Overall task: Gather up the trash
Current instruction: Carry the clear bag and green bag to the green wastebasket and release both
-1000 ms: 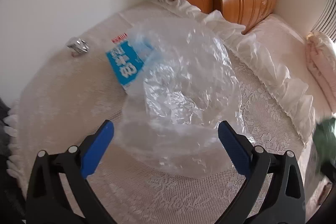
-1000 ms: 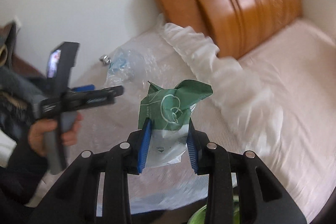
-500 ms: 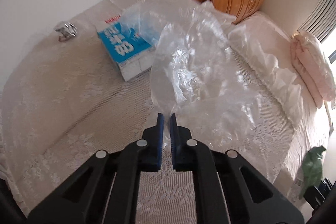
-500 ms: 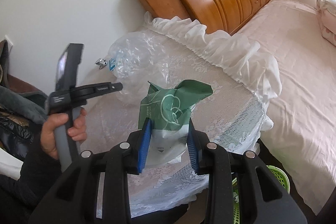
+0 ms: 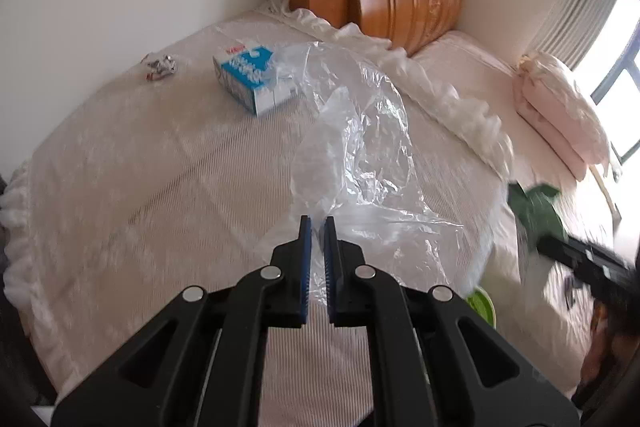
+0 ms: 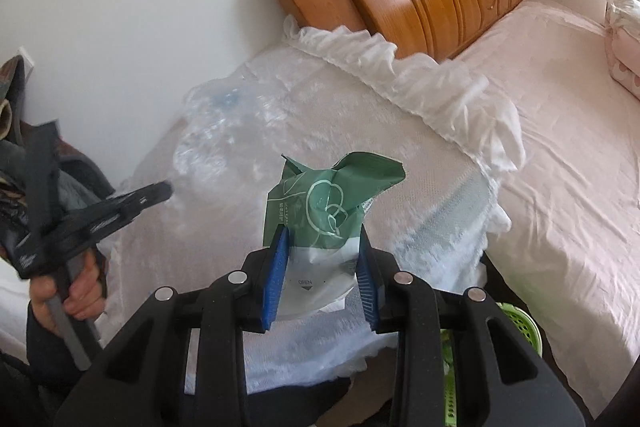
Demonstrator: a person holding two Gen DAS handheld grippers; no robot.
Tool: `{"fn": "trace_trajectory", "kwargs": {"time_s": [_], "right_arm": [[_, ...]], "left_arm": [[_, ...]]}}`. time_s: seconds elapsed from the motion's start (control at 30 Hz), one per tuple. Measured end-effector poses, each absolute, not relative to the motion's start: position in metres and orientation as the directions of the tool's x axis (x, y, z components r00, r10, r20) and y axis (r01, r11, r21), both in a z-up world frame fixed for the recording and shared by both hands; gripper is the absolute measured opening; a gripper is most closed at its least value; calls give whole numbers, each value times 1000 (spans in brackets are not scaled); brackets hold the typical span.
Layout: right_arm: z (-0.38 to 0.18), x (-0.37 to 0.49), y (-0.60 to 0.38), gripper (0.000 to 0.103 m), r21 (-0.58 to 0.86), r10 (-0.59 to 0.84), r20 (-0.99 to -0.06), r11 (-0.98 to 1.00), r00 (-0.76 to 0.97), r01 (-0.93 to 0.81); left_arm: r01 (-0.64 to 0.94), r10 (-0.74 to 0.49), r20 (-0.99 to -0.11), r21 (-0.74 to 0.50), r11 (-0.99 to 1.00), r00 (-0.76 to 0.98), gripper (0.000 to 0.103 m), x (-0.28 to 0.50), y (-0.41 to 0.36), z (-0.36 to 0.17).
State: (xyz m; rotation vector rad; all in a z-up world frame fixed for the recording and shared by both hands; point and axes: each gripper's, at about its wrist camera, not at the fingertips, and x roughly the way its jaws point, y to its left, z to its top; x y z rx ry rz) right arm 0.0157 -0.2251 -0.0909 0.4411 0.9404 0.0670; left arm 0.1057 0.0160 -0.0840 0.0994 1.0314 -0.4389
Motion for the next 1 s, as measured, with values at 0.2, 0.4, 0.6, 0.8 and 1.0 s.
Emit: {"fn": "trace_trajectory", "kwargs": {"time_s": [0.2,0.4,0.6,0.8,1.0], "right_arm": [[-96,-11,-233,33,397,246,-777,906,580,148],[-101,-35,-247,33,403,231,-780,897,582,183],[-103,-66,-267,33,418,200,-771,876,605,243],[-106,-109,-294,33,422,134,-770,840,623,341],[-117,-170,-336,33,419,38,-784,768,619,484]], "left_arm": [[432,-315,-845,-113,895,433,6,62,26,-80],[495,-340,-848,-109,862,405,6,46,8,-77],[572,-396,-846,-138,809,357,6,31,-21,-74],[677,-453,-856,-181,714,248,6,12,-70,-78],[803,-474,-868,-174,570,148,6,-24,-137,-86]]}}
